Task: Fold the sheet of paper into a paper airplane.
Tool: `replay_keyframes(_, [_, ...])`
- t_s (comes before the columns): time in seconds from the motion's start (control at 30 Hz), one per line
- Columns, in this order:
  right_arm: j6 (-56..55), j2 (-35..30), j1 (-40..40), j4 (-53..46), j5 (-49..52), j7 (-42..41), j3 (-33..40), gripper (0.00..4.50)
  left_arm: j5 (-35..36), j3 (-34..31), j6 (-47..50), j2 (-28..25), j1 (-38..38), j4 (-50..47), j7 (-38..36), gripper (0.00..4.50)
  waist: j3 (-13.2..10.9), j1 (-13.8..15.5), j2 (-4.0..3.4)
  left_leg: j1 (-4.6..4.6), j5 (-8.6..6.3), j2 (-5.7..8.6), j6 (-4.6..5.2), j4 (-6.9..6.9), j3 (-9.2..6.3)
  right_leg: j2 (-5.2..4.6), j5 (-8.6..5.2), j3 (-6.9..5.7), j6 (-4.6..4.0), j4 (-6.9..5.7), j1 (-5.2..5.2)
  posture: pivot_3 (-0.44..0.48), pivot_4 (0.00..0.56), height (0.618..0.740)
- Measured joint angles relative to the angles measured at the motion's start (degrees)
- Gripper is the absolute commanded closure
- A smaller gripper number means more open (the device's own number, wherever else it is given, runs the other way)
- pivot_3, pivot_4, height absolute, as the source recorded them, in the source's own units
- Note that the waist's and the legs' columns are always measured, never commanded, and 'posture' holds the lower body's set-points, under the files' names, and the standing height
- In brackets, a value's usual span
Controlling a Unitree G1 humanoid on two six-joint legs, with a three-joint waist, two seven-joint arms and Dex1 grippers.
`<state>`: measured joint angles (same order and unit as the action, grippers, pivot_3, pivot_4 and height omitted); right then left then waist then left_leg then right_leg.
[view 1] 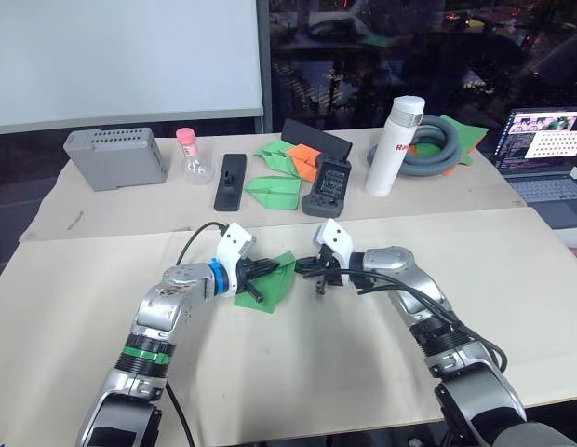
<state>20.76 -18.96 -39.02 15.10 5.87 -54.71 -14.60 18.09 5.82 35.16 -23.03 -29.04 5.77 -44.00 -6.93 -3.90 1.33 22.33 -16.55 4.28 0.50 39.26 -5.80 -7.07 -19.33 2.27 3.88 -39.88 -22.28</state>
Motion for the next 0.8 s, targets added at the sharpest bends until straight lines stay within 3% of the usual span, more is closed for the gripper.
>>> replay_keyframes(0.63, [0.93, 4.19, -0.02, 1.72, 1.63, 1.35, 0.59, 4.46, -1.07, 1.49, -2.44, 2.03, 0.17, 3.64, -0.37, 4.5, 0.0, -0.05, 0.0, 0.0, 0.0, 0.0, 0.0, 0.03, 0.0, 0.0, 0.0, 0.0, 0.0, -0.03, 0.0, 0.0, 0.15, 0.74])
replay_keyframes(0.8, [-0.39, 5.36, -0.76, 5.85, 0.91, 1.79, -0.27, 4.46, -0.87, 0.24, -1.68, -0.9, 3.16, 0.92, -0.47, 4.5, 0.0, -0.13, 0.0, -0.02, 0.0, -0.01, 0.0, 0.02, 0.0, 0.0, 0.0, 0.0, 0.0, -0.13, -0.05, 0.0, 0.15, 0.74])
